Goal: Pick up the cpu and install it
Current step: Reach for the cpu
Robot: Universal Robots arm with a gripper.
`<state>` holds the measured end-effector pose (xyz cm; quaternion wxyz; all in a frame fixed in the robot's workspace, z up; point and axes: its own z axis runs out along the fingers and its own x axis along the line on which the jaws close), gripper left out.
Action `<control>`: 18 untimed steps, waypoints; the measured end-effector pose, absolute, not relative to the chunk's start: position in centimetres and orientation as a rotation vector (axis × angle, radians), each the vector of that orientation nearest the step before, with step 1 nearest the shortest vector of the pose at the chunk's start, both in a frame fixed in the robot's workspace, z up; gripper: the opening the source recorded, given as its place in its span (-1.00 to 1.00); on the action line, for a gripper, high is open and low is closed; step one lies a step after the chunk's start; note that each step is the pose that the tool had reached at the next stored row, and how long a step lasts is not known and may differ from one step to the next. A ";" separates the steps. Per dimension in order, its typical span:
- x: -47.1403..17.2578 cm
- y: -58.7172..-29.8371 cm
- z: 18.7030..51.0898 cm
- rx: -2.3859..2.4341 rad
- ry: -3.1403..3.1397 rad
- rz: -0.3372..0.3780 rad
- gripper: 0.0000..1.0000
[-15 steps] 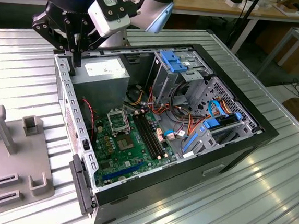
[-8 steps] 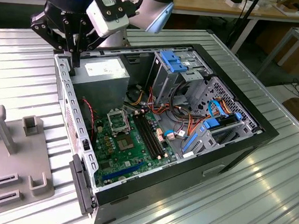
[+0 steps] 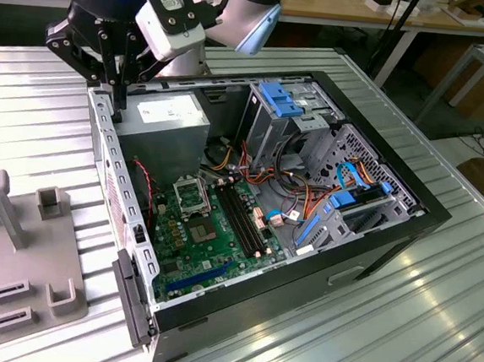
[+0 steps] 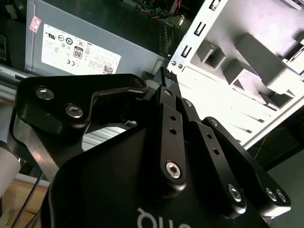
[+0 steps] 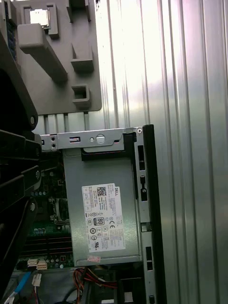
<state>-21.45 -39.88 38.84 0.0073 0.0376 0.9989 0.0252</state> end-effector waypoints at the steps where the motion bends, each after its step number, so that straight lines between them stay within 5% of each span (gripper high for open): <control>1: -21.5 -39.9 38.8 0.118 3.124 0.079 -0.79; 18: -22.3 -39.9 38.7 0.118 3.126 0.079 -0.79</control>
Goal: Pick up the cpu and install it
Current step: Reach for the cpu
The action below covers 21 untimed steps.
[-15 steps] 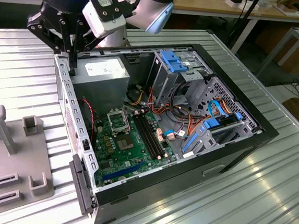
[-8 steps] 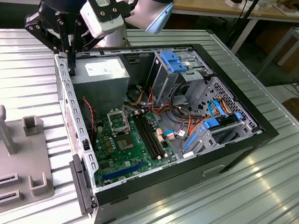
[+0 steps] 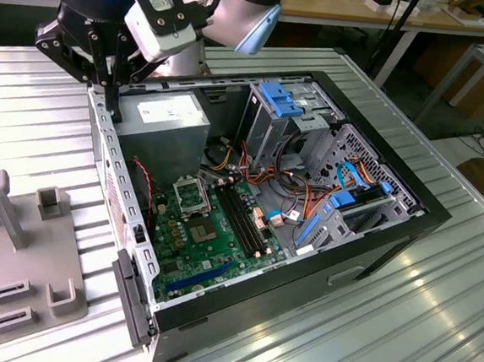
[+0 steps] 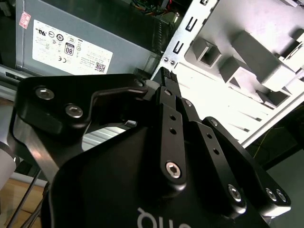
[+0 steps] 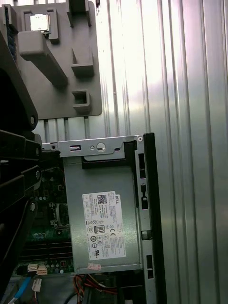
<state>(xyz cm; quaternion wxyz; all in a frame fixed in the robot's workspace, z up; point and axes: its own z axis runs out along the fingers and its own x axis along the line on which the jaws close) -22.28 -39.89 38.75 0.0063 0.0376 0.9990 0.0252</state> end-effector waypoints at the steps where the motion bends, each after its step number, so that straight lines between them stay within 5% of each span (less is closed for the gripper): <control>1: -22.3 -39.9 38.7 0.118 3.126 0.079 -0.79; 21: -23.1 -39.9 38.7 0.118 3.127 0.079 -0.79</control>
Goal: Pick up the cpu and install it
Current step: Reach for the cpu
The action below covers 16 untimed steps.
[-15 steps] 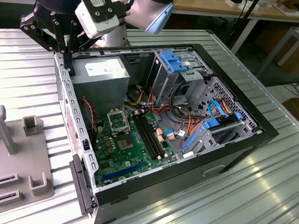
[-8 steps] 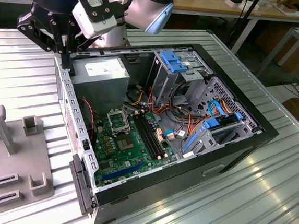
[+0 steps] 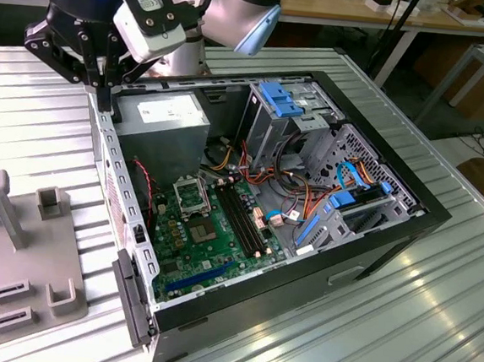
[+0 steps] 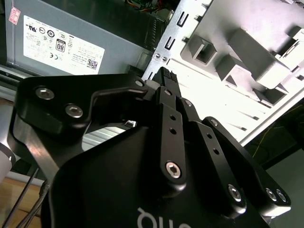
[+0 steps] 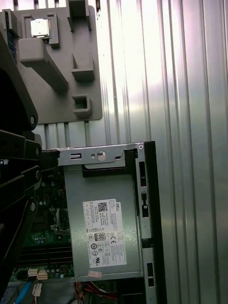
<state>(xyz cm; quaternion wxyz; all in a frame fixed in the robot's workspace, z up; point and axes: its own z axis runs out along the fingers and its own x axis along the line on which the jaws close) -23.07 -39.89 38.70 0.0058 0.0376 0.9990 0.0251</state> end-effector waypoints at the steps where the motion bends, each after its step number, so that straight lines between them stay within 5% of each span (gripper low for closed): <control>1: -23.1 -39.9 38.7 0.118 3.127 0.079 -0.79; 16: -23.8 -39.9 38.7 0.118 3.127 0.079 -0.79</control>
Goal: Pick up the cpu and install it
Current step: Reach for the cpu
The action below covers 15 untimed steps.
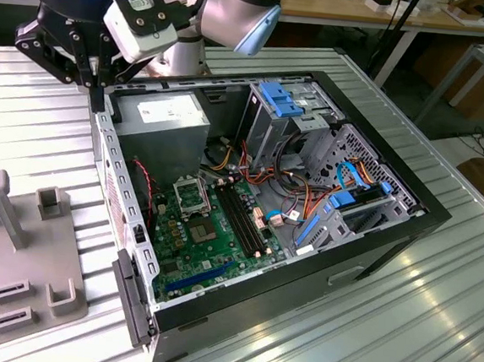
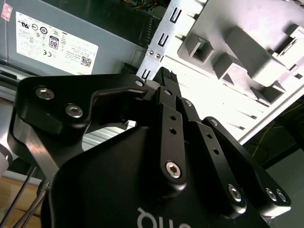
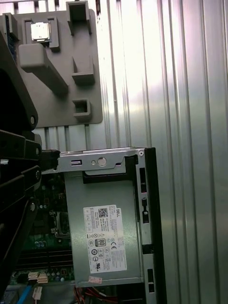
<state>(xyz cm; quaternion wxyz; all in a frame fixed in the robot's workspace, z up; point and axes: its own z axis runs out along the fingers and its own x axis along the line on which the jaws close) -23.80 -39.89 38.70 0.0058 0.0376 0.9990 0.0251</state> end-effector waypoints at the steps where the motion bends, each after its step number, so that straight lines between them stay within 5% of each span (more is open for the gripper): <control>1: -23.8 -39.9 38.7 0.118 3.127 0.079 -0.79; 15: -24.6 -39.9 38.7 0.118 3.127 0.079 -0.79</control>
